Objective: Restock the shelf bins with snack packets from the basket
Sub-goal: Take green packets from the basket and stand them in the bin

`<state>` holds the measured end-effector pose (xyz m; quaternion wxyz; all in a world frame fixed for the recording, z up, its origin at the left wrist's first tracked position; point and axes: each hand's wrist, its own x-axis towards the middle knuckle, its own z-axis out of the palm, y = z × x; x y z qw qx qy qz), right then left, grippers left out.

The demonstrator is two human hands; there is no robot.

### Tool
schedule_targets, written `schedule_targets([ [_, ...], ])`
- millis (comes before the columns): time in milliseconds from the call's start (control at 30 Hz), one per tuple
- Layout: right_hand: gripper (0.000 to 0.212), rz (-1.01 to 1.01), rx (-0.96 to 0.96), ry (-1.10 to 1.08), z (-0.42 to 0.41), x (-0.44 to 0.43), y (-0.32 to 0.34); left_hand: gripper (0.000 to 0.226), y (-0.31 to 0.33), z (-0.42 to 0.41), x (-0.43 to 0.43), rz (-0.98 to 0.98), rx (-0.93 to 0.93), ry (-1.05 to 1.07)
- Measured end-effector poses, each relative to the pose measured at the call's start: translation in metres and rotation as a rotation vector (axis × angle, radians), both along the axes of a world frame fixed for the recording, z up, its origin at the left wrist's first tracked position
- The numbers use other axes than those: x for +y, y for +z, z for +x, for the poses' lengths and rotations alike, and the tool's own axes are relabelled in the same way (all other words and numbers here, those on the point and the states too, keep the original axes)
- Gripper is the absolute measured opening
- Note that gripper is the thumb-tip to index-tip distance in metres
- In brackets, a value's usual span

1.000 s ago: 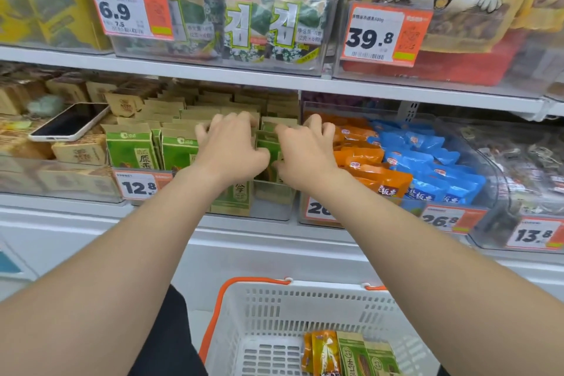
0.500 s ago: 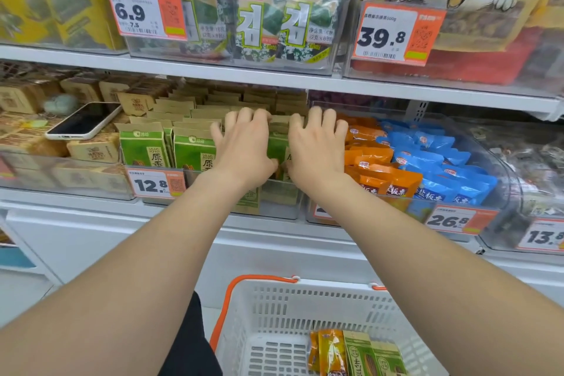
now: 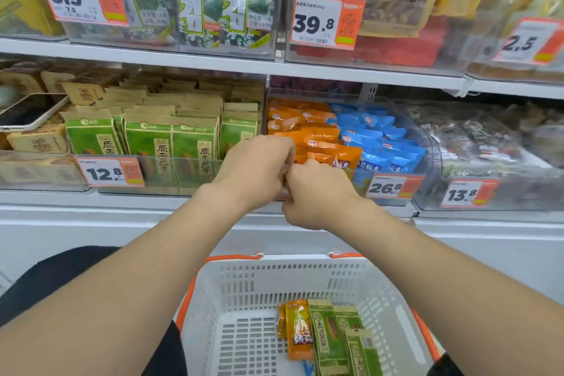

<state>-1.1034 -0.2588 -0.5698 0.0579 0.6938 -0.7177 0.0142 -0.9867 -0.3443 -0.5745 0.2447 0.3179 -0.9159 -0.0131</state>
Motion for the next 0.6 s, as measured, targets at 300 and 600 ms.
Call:
schedule_targets([
  [300, 0.019, 0.860, 0.138, -0.015, -0.059, 0.077, -0.105, 0.031, -0.089, -0.048, 0.076, 0.092, -0.646, -0.266],
  [600, 0.024, 1.103, 0.251, 0.116, -0.076, 0.138, -0.191, 0.026, -0.154, -0.071, 0.130, 0.055, -0.929, -0.546],
])
